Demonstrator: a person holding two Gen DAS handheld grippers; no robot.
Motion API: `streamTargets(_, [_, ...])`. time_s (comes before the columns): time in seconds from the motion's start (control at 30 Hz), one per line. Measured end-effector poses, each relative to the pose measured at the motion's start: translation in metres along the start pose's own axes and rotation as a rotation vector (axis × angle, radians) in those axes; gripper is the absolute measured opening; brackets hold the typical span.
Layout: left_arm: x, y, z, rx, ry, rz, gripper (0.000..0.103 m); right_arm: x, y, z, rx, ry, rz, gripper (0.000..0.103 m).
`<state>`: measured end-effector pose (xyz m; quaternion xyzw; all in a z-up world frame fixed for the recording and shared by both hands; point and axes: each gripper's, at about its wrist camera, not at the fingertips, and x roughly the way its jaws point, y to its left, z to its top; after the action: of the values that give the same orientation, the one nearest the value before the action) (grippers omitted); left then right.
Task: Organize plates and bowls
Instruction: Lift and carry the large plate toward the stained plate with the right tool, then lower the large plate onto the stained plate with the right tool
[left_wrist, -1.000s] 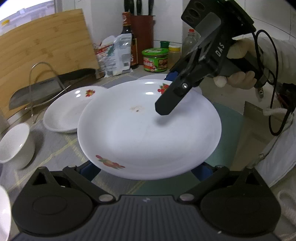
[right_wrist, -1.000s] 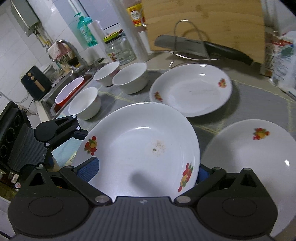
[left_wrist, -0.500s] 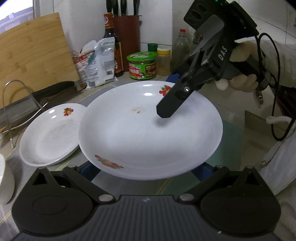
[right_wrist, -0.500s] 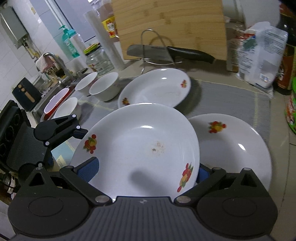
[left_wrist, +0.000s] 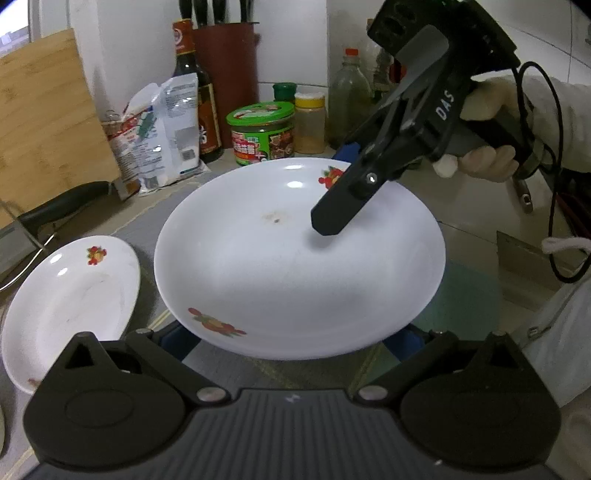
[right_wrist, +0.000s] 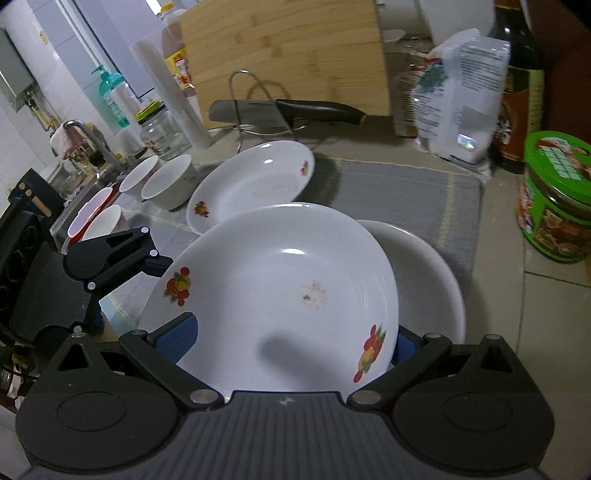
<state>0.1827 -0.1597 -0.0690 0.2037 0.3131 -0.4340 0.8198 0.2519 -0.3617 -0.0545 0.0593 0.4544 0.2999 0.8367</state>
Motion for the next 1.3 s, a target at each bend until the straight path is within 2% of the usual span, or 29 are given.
streamTargets(0.53, [0.027, -0.009, 0.011, -0.012, 0.043, -0.004, 0.102, 0.002, -0.025, -0.004, 0.024, 0.008, -0.026, 0.103])
streamTargets(1.3, [0.034, -0.019, 0.018, 0.026, 0.101, 0.073, 0.102, 0.011, -0.023, -0.004, 0.02, 0.016, -0.094, 0.103])
